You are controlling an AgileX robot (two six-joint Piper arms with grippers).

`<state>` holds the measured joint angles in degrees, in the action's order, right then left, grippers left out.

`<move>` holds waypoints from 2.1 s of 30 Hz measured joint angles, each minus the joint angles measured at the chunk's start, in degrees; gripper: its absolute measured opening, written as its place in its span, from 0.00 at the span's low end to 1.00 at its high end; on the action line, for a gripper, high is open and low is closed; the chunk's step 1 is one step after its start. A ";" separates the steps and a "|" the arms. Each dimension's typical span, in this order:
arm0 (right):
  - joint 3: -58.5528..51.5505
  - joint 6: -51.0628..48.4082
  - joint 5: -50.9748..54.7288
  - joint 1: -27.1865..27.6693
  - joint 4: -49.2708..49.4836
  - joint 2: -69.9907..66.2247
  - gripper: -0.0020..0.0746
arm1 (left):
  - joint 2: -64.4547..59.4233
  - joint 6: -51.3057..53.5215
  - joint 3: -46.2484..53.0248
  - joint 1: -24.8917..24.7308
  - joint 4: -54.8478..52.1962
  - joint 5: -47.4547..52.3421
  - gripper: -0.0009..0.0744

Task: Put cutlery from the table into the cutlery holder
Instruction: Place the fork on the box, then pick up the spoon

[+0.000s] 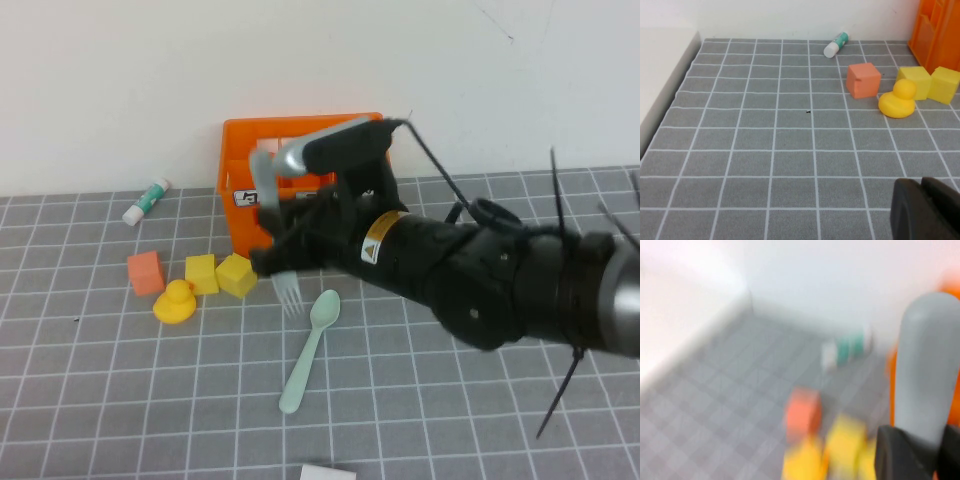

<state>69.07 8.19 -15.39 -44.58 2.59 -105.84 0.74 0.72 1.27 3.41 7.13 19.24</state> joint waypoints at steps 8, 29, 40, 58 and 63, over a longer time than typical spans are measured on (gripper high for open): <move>-1.19 -25.97 -29.52 -0.21 20.82 -0.79 0.24 | 0.00 0.00 0.00 0.00 0.00 0.00 0.01; 20.73 -35.30 -30.30 4.67 14.86 -23.03 0.24 | 0.00 0.00 0.00 0.00 0.00 0.00 0.01; 21.91 -35.30 -29.09 5.14 15.19 -24.67 0.28 | 0.00 0.00 0.00 0.00 0.00 0.00 0.01; 4.00 -36.65 -26.42 0.79 17.83 -6.60 0.39 | 0.00 0.00 0.00 0.00 0.00 0.00 0.01; -10.23 -35.48 -25.76 -1.96 17.24 7.39 0.23 | 0.00 0.00 0.00 0.00 0.00 0.00 0.01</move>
<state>58.85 -27.29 -41.15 -46.55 19.83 -98.45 0.74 0.72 1.27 3.41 7.13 19.24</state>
